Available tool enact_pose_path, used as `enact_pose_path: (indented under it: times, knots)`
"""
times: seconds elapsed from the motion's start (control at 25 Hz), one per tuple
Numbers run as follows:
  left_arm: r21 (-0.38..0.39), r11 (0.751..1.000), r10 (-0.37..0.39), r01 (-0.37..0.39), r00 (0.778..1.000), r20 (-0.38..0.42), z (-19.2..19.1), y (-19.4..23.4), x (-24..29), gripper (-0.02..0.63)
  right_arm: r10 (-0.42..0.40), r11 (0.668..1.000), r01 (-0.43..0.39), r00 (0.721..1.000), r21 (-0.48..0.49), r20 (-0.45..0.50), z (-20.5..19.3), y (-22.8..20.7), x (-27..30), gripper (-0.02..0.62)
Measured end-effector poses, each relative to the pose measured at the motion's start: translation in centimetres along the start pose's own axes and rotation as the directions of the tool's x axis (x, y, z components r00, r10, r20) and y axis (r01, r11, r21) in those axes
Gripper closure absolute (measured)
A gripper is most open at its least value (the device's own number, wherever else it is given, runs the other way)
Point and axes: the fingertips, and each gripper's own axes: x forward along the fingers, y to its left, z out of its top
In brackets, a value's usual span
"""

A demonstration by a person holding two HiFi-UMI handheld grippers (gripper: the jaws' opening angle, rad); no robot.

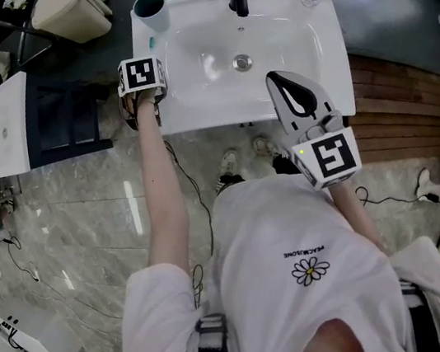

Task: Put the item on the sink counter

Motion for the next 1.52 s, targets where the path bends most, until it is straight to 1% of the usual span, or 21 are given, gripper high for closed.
enact_pose_path:
  times: [0.12,0.2,0.28,0.4,0.52,0.6,0.64,0.72,0.8,0.88,0.96,1.04,1.12,1.16,1.24,1.28,1.32,1.36,1.4,1.44,1.52]
  knots:
    - [-0.034,0.999,-0.022,0.022,1.0,0.023,0.3,-0.5,-0.4,0.49,0.01,1.0,-0.01,1.0,0.006,0.014,0.1,0.2,-0.1,0.583]
    - [-0.039,0.999,-0.021,0.022,0.999,0.039,0.6,-0.8,-0.8,0.488,0.021,1.0,-0.022,0.999,0.005,0.042,0.5,0.5,-0.1,0.583]
    - [-0.029,1.0,-0.009,0.011,0.998,0.065,1.3,-0.9,-1.5,0.488,0.024,1.0,-0.024,0.999,0.009,0.044,0.5,0.6,-0.3,0.583]
    - [-0.011,1.0,0.012,-0.011,0.989,0.147,3.4,-1.1,-3.3,0.488,0.012,1.0,-0.013,0.999,0.012,0.032,0.3,0.3,-0.4,0.583]
    - [0.001,1.0,0.027,-0.028,0.965,0.262,6.3,-1.6,-6.6,0.488,0.015,1.0,-0.015,0.999,0.011,0.045,0.6,0.2,-0.6,0.583]
    - [0.005,1.0,0.023,-0.026,0.934,0.355,8.5,-2.4,-9.5,0.488,0.02,1.0,-0.021,0.998,0.017,0.063,0.9,0.1,-0.6,0.583]
    - [0.01,1.0,0.014,-0.02,0.915,0.403,9.5,-2.9,-11.0,0.489,0.022,0.999,-0.023,0.997,0.023,0.072,1.2,0.1,-0.6,0.583]
    - [0.035,0.999,-0.021,0.004,0.865,0.502,11.0,-4.4,-14.5,0.492,0.027,0.999,-0.029,0.996,0.017,0.088,2.0,0.1,-0.5,0.583]
    - [0.071,0.997,-0.067,0.031,0.797,0.6,12.0,-6.1,-18.3,0.495,0.028,1.0,-0.029,0.993,0.008,0.112,2.9,0.1,-0.5,0.583]
    - [0.102,0.994,-0.098,0.037,0.713,0.694,12.7,-7.9,-22.2,0.513,0.02,1.0,-0.02,0.99,-0.001,0.14,3.7,-0.3,-0.4,0.583]
    - [0.13,0.991,-0.109,0.012,0.622,0.775,13.0,-9.6,-25.8,0.542,0.005,1.0,-0.005,0.986,-0.001,0.164,4.4,-1.0,-0.5,0.583]
    - [0.152,0.988,-0.118,-0.02,0.531,0.839,12.9,-11.2,-28.9,0.573,-0.01,1.0,0.009,0.983,0.005,0.184,5.0,-1.5,-0.6,0.583]
    - [0.158,0.987,-0.126,-0.035,0.444,0.887,12.4,-12.7,-31.5,0.581,-0.02,1.0,0.019,0.979,0.005,0.203,5.6,-1.9,-0.8,0.583]
    - [0.152,0.988,-0.123,-0.04,0.403,0.907,12.0,-13.3,-32.6,0.581,-0.025,1.0,0.024,0.977,0.004,0.213,6.0,-2.1,-0.8,0.583]
    - [0.13,0.99,-0.107,-0.051,0.33,0.938,11.3,-14.6,-34.3,0.584,-0.034,0.999,0.034,0.972,0.006,0.232,6.4,-2.5,-1.0,0.583]
    - [0.118,0.992,-0.101,-0.04,0.294,0.95,11.0,-15.2,-34.9,0.586,-0.038,0.999,0.037,0.97,0.009,0.241,6.6,-2.6,-1.1,0.583]
    - [0.11,0.994,-0.101,-0.02,0.266,0.959,10.7,-15.9,-35.4,0.588,-0.042,0.999,0.04,0.967,0.014,0.25,6.8,-2.7,-1.2,0.583]
    - [0.107,0.994,-0.104,0.001,0.25,0.963,10.3,-16.4,-35.6,0.589,-0.045,0.999,0.041,0.965,0.02,0.258,7.0,-2.7,-1.3,0.583]
    - [0.103,0.995,-0.104,0.017,0.242,0.965,9.9,-16.8,-35.7,0.589,-0.048,0.999,0.043,0.964,0.025,0.261,7.1,-2.7,-1.5,0.583]
    - [0.094,0.995,-0.097,0.024,0.242,0.965,9.5,-17.0,-35.7,0.591,-0.05,0.999,0.044,0.965,0.027,0.256,7.0,-2.7,-1.6,0.583]
    - [0.07,0.997,-0.072,0.019,0.255,0.964,8.6,-17.1,-35.4,0.591,-0.049,0.999,0.046,0.967,0.019,0.248,6.9,-2.6,-1.8,0.583]
